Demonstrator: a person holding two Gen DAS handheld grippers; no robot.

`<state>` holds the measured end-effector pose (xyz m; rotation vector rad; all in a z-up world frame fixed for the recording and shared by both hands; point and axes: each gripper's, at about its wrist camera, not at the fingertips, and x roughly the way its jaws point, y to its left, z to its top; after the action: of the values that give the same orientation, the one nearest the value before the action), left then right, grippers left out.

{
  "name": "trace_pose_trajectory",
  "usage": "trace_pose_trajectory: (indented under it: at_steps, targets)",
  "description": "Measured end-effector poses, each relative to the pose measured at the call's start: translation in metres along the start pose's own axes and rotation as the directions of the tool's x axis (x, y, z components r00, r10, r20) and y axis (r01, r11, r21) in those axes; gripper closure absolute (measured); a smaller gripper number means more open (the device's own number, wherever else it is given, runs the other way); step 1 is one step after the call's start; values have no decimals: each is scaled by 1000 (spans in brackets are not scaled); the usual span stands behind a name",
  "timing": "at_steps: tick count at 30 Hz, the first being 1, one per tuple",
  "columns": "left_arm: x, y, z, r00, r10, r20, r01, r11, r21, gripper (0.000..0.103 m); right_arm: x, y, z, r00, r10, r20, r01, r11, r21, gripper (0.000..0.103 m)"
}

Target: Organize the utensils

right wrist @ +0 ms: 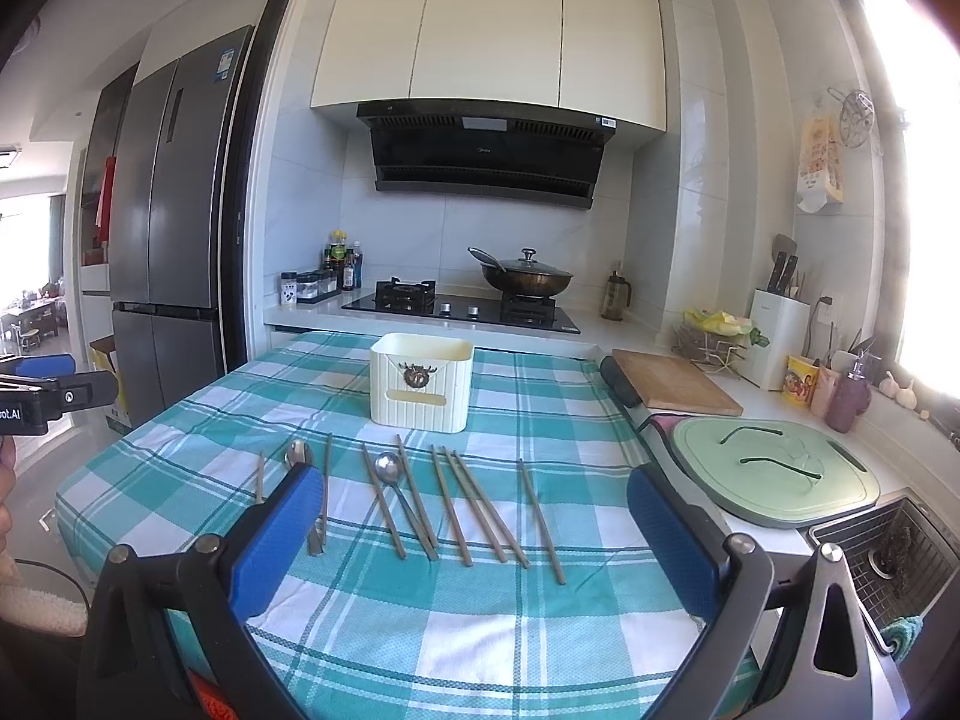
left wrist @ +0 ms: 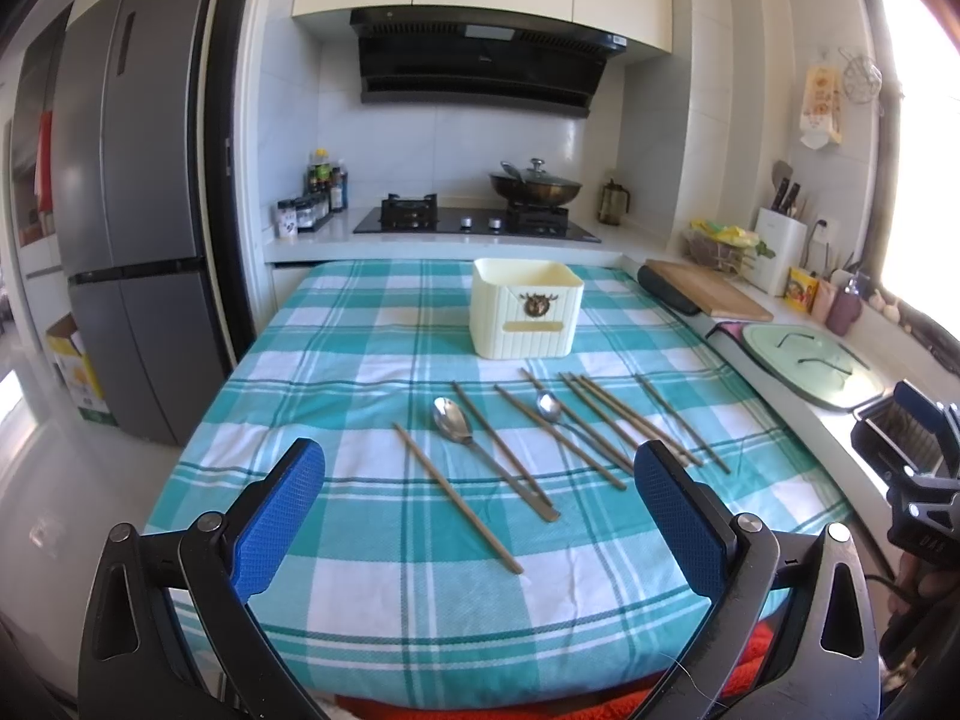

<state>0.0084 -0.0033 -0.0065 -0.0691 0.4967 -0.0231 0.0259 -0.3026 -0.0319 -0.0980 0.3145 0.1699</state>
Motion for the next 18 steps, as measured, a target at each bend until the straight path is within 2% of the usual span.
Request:
trace_pose_trajectory:
  at_steps: [11, 18]
  targets:
    - [1, -3, -1, 1000, -3, -4, 3, 1000, 2, 0, 1, 1, 0, 1000, -1, -3, 1, 1000, -3, 0]
    - [2, -6, -2, 1000, 19, -18, -18, 1000, 8, 0, 5, -1, -3, 1000, 0, -9, 0, 1000, 7, 0]
